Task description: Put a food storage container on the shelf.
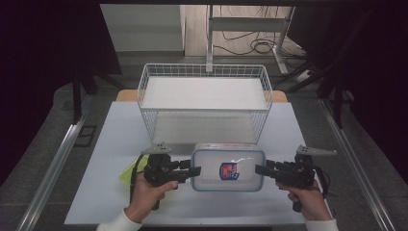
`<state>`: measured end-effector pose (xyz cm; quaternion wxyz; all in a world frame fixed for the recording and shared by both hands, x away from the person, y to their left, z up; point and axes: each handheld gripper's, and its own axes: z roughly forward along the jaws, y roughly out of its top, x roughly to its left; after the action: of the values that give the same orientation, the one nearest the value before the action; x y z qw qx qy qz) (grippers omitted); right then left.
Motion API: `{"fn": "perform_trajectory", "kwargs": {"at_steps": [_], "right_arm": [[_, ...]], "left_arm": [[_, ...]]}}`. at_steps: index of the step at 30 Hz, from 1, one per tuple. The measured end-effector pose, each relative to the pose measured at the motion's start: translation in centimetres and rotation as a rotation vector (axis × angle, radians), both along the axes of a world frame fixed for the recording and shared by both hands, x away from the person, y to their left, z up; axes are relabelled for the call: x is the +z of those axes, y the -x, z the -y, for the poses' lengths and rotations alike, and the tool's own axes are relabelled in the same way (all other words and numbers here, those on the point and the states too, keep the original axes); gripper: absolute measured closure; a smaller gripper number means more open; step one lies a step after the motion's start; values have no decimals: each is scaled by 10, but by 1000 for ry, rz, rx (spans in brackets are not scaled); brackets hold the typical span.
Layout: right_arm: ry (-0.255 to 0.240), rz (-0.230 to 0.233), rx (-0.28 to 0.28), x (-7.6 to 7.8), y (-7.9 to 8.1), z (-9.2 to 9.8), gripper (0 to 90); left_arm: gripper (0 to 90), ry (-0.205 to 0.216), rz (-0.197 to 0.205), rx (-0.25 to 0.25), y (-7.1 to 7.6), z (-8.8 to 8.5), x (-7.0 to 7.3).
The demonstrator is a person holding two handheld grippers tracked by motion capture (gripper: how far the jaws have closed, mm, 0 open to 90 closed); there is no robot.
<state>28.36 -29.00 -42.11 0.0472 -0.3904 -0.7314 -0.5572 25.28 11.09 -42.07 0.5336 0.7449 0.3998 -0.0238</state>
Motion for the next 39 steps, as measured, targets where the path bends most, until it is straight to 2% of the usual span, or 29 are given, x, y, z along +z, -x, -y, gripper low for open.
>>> {"fn": "perform_trajectory", "kwargs": {"at_steps": [12,17,23,28,35,39], "right_arm": [[-7,68,16,41,-24,-17,503],[1,98,17,62,-32,-24,502],[12,122,23,85,-44,-35,502],[27,137,21,101,-59,-46,500],[38,134,26,121,-87,-59,499],[28,129,31,127,-104,-65,499]], "left_arm": [[553,-11,63,19,-17,-16,43],[553,-8,95,19,-25,-24,60],[553,9,114,23,-37,-34,77],[555,16,115,27,-53,-44,90],[558,33,113,27,-79,-57,104],[567,71,99,17,-96,-67,108]]}}
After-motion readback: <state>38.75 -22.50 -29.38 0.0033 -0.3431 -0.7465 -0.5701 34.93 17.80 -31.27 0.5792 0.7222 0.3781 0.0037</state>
